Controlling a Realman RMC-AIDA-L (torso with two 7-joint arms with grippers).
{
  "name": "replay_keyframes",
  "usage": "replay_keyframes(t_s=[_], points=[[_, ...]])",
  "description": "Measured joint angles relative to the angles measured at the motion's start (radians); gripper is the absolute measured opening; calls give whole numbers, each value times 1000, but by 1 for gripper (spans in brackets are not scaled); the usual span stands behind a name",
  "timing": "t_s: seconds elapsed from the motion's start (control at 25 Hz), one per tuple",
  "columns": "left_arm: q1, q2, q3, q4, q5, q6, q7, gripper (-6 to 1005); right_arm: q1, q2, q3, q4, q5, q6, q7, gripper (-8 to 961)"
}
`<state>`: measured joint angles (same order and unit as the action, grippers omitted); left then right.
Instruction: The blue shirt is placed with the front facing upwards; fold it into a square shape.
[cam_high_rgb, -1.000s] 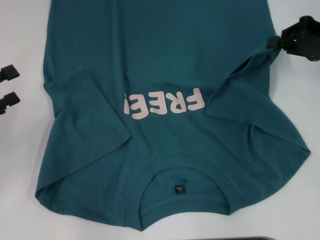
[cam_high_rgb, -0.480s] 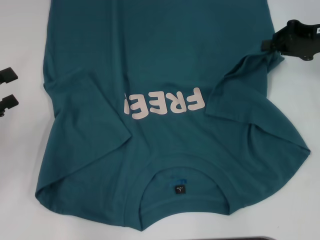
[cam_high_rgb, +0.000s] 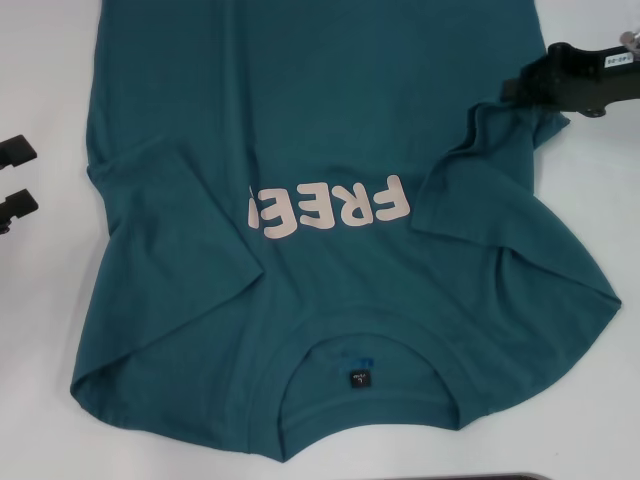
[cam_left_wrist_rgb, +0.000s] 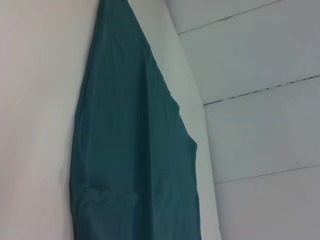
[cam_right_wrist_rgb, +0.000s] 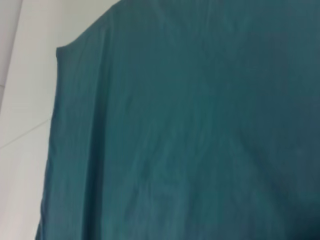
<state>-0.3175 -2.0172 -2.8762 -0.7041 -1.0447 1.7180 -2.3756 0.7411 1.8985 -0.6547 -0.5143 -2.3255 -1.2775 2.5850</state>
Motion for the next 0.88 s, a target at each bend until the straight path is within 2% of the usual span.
replay_keyframes(t_s=[0.2, 0.6, 0.72, 0.88], points=[[3, 0, 0, 0, 0, 2, 2, 932, 7, 2, -26, -8, 2, 52, -4, 37], [-3, 1, 0, 0, 0, 1, 1, 932, 15, 0, -19, -20, 46, 31, -149, 465], [-2, 2, 0, 0, 0, 1, 1, 933, 3, -7, -19, -36, 94, 22, -226, 651], [2, 2, 0, 0, -10, 0, 1, 933, -4, -13, -20, -44, 96, 50, -245, 841]])
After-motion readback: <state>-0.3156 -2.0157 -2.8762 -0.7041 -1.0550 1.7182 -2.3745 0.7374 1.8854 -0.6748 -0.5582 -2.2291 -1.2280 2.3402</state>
